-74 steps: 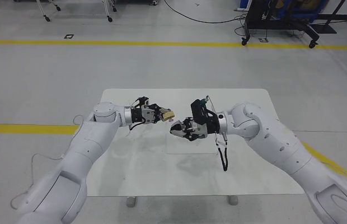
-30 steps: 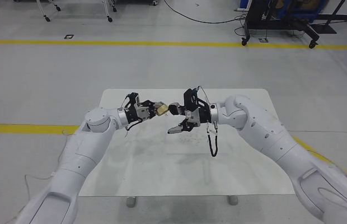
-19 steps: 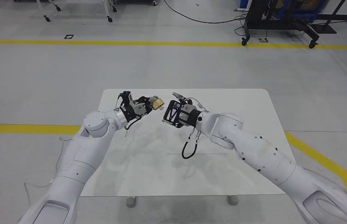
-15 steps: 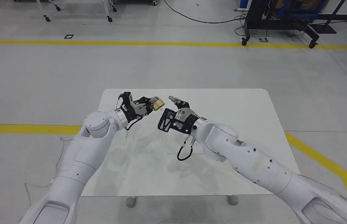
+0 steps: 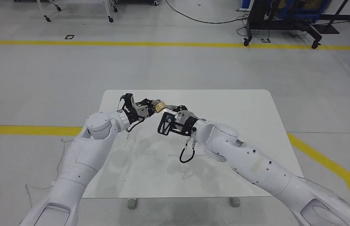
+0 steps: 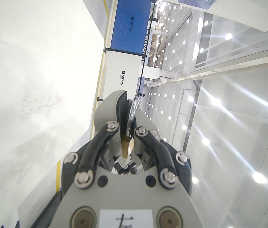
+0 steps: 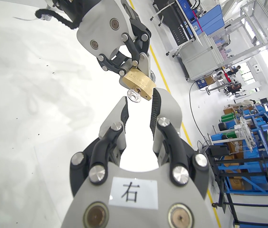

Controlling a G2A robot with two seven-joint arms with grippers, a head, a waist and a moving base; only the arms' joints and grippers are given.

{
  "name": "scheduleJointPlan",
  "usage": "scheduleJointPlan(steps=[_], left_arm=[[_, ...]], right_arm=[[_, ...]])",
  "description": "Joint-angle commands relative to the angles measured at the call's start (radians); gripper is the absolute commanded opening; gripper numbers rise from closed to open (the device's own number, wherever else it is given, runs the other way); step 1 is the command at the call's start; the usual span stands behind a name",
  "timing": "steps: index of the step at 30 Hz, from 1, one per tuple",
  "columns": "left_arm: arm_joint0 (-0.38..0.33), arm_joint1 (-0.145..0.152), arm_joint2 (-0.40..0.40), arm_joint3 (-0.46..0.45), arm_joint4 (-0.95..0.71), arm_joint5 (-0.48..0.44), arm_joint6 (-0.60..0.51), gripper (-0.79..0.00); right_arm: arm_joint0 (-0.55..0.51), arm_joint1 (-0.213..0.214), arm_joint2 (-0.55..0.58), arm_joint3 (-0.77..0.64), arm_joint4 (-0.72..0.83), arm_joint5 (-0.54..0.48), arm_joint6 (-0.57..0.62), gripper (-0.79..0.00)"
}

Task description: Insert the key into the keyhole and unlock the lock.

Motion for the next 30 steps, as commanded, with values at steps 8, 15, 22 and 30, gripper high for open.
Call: scheduleJointPlan(steps=[8,15,22,30], left_arm=[[0.001,-0.003,-0.001,0.0,0.01,0.01,-0.004,-0.785],[0.001,-0.007,0.004,-0.002,0.022,0.007,-0.005,-0.785],[0.007,-0.007,0.001,-0.017,0.065,-0.039,0.013,-0.785],[0.034,-0.004,-0.012,-0.058,0.126,-0.1,0.07,-0.785]], right_arm=[[-0.005,-0.026,0.002,0.01,-0.03,0.002,0.028,-0.757],[-0.01,-0.044,0.016,0.028,-0.022,-0.01,0.03,-0.785],[-0.033,-0.051,0.086,0.055,0.141,-0.068,-0.044,-0.785],[-0.046,-0.038,0.211,0.152,0.435,-0.339,-0.166,-0.785]])
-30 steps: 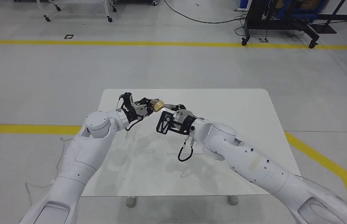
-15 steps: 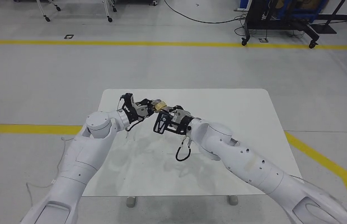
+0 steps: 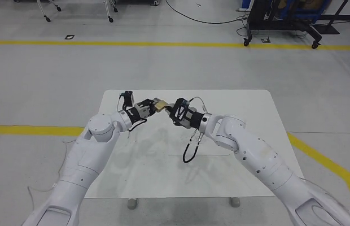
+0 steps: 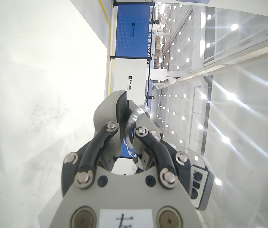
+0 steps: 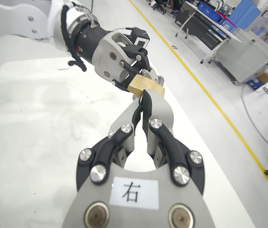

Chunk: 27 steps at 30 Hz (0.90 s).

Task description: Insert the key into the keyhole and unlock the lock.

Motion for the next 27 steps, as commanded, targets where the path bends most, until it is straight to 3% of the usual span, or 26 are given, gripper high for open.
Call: scheduleJointPlan(steps=[1,7,10,11,12,18,22,27], left_arm=[[0.007,0.001,-0.005,-0.008,0.005,-0.006,0.005,-0.785],[0.019,0.002,-0.013,-0.025,0.027,-0.02,0.016,-0.785],[0.022,0.001,-0.017,-0.027,0.019,-0.012,0.01,-0.785],[0.022,0.001,-0.019,-0.026,0.014,-0.008,0.007,-0.785],[0.022,0.0,-0.021,-0.024,0.004,-0.003,0.001,-0.785],[-0.006,-0.003,-0.036,0.015,-0.036,0.028,-0.025,-0.785],[-0.017,-0.007,-0.017,0.031,0.004,0.018,-0.019,-0.785],[-0.028,-0.017,0.099,0.019,0.211,0.075,-0.015,-0.785]], right_arm=[[0.004,0.002,0.017,0.018,0.032,-0.052,-0.003,-0.785],[0.011,0.0,0.034,0.046,0.085,-0.124,0.005,-0.785],[0.018,-0.002,0.035,0.05,0.084,-0.137,0.017,-0.302],[0.019,-0.003,0.036,0.05,0.082,-0.139,0.019,-0.062],[0.019,-0.003,0.038,0.049,0.08,-0.143,0.019,0.0],[-0.012,0.013,0.119,0.068,0.162,-0.221,-0.015,0.0],[-0.071,0.042,0.238,0.067,0.177,-0.263,-0.068,0.0],[-0.189,0.087,0.438,0.014,0.202,-0.294,-0.098,0.0]])
